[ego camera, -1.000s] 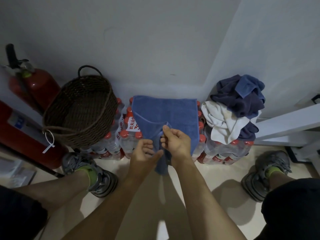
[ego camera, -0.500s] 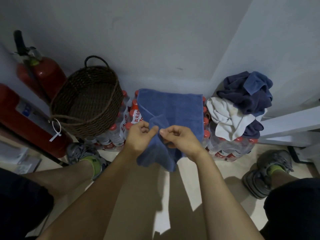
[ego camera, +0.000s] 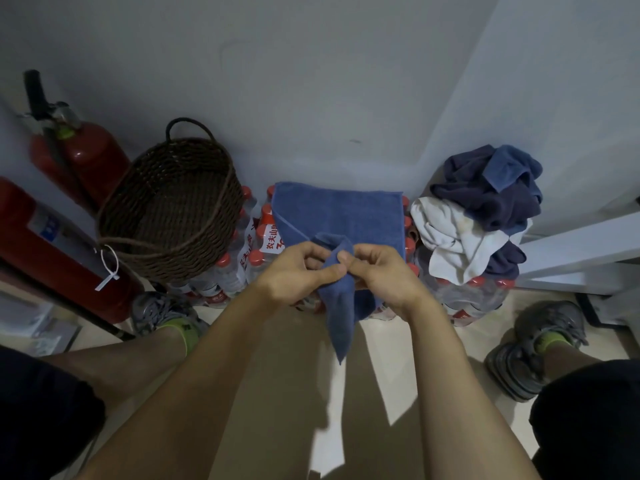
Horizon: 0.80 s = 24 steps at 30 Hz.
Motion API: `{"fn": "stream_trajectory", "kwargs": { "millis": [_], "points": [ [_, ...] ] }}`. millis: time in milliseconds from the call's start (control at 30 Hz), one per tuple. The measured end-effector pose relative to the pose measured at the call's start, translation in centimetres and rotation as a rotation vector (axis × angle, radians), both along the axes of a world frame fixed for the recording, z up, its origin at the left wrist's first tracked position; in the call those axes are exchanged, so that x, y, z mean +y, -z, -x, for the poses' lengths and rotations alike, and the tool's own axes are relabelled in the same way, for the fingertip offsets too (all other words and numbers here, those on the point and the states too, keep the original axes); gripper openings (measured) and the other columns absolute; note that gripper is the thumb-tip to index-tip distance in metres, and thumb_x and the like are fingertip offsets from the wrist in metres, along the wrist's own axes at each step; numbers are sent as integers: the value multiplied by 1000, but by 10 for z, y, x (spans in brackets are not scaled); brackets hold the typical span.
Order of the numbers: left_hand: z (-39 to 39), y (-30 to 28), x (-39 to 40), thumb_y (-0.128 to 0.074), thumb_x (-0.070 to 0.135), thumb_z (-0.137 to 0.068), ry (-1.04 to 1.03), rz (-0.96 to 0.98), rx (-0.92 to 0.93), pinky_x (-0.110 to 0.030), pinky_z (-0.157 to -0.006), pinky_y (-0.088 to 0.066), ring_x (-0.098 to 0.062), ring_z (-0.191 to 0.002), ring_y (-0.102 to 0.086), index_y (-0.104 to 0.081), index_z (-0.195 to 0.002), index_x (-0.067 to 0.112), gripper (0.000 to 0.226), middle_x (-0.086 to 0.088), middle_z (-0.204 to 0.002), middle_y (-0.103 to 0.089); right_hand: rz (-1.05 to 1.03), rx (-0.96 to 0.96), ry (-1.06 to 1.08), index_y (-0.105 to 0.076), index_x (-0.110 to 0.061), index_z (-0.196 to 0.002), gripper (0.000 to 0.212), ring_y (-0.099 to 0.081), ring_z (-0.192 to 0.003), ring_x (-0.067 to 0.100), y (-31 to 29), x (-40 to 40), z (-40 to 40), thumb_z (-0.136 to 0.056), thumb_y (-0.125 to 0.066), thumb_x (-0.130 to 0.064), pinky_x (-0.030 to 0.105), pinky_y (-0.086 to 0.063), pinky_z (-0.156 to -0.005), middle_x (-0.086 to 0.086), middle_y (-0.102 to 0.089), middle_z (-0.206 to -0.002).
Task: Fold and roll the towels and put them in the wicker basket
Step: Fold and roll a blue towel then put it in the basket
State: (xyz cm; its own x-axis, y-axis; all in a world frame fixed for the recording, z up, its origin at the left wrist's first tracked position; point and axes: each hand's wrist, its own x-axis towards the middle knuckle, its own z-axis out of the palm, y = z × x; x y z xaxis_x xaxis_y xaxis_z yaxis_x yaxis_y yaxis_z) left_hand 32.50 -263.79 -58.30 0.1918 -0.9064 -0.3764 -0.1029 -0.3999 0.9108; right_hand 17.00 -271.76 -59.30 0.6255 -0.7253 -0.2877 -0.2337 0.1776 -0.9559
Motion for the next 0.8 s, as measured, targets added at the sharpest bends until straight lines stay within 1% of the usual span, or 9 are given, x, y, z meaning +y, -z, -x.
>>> {"fn": "stream_trajectory", "kwargs": {
  "millis": [100,167,267,333,400,500,567,667,800],
  "points": [
    [4,-3,-2,-73,21,-85,-89,75,-108,-24,-68,-56,-15,-75,-68,-64,-97,4,23,-9,-85,-70,111,32,86,-58,-10,-72,39,-54,-60,17,-4,1,-7,-97,-57,-40,30,-47,-56,10,-58,-65],
    [11,-6,-4,-72,20,-85,-106,122,-112,-20,-57,-51,-10,-63,-64,-62,-92,2,22,-7,-74,-67,132,51,124,-57,-10,-70,45,-49,-57,11,-3,1,-9,-94,-58,-48,24,-42,-51,4,-54,-61],
    [16,-9,-7,-70,16,-86,-179,162,-90,-29,-53,-51,-14,-55,-58,-56,-86,6,18,-1,-58,-58,162,63,204,-63,-2,-85,49,-59,-63,8,-2,0,-9,-90,-61,-51,22,-47,-58,6,-65,-70],
    [17,-10,-8,-69,12,-86,-258,200,-83,-38,-59,-52,-20,-59,-58,-52,-85,11,18,-6,-61,-56,185,-17,361,-63,-9,-91,37,-61,-64,5,-4,1,-9,-88,-67,-46,23,-50,-62,-3,-66,-71],
    [18,-11,-8,-69,9,-86,-307,251,-35,-39,-60,-52,-23,-63,-59,-49,-89,16,21,-7,-67,-57,189,-136,444,-62,-11,-90,31,-57,-64,10,-9,1,-8,-85,-72,-40,30,-51,-64,-3,-62,-70],
    [19,-15,-7,-71,10,-86,-324,322,101,-28,-57,-54,-19,-63,-68,-54,-96,20,22,5,-67,-66,151,-264,197,-66,-13,-91,27,-64,-75,12,-14,0,-2,-78,-80,-32,24,-53,-69,1,-68,-80],
    [18,-18,-8,-70,10,-86,-333,350,196,-27,-60,-56,-22,-69,-72,-59,-100,16,18,3,-77,-72,113,-290,53,-68,-12,-96,32,-66,-83,22,-18,-2,2,-72,-85,-24,30,-55,-78,11,-68,-89],
    [15,-21,-9,-71,10,-86,-315,360,343,-31,-68,-57,-27,-80,-73,-60,-113,14,30,-8,-87,-74,142,-250,56,-66,-13,-103,43,-65,-90,37,-23,-5,5,-67,-87,-22,44,-56,-88,14,-66,-95],
    [9,-23,-7,-73,10,-84,-192,409,356,-31,-78,-58,-28,-95,-72,-55,-126,16,46,-11,-101,-74,107,-276,116,-68,-17,-99,27,-71,-82,27,-29,-7,7,-76,-80,-19,37,-59,-77,3,-69,-83]
  ]
}}
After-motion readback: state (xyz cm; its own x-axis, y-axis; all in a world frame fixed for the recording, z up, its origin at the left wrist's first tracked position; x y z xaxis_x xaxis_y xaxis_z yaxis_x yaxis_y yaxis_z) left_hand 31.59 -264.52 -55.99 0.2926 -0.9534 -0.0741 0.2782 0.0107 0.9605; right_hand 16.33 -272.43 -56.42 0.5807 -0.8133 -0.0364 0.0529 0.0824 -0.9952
